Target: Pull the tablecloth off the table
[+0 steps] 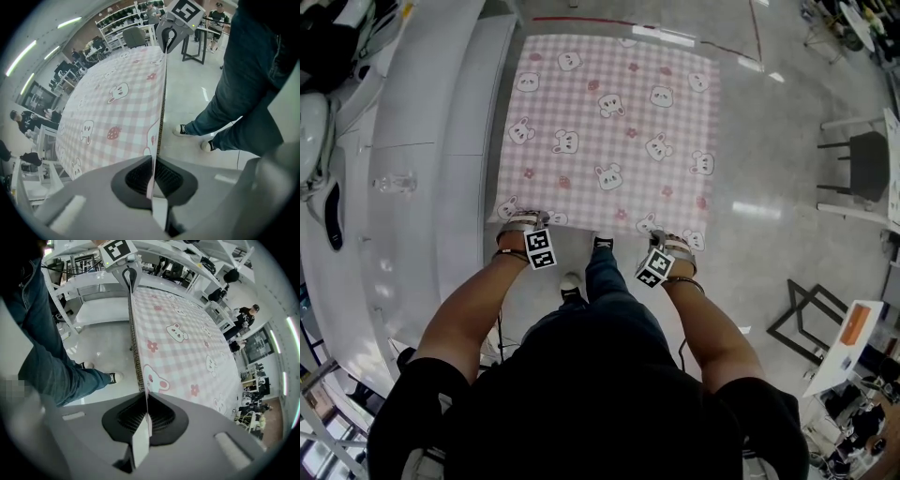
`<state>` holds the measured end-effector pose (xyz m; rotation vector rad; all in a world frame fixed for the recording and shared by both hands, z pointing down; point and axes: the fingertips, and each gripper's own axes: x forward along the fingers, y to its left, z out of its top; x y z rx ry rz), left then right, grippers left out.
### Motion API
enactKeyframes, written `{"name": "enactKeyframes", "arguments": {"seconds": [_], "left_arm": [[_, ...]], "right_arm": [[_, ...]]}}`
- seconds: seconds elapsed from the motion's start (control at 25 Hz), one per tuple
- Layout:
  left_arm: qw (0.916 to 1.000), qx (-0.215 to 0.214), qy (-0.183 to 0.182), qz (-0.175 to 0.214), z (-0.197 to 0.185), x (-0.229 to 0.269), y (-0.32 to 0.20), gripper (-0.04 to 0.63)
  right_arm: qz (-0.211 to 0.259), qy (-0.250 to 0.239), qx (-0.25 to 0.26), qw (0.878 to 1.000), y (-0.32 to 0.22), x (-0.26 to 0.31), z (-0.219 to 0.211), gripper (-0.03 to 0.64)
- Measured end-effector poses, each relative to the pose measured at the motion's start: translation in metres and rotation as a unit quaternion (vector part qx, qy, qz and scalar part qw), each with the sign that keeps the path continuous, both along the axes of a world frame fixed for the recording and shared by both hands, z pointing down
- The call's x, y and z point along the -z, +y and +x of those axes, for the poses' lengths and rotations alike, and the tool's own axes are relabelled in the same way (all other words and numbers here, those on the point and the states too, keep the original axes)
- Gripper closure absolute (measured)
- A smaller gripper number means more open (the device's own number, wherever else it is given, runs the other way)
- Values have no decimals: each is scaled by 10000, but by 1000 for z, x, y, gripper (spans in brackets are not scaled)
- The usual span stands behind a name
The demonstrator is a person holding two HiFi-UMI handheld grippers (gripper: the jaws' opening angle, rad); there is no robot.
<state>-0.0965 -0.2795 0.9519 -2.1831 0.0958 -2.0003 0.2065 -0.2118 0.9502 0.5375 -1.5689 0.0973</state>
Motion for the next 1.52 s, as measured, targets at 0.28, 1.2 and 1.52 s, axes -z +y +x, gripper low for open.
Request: {"name": "enactKeyframes", "arguments": {"seconds": [0.28,1.2,1.52], "left_arm": [[9998,155,101,-60,1,18,-4,595],[9980,512,316,-186,-13,53,25,595],[9981,503,330,-159,-24,62,49,595]], "right_arm": [[-124,-46,-409,9991,-5,16,1,586],[-52,43,-856,9963,18,50,-12,588],[-36,15,-940,9956,42,59,-24,588]]}}
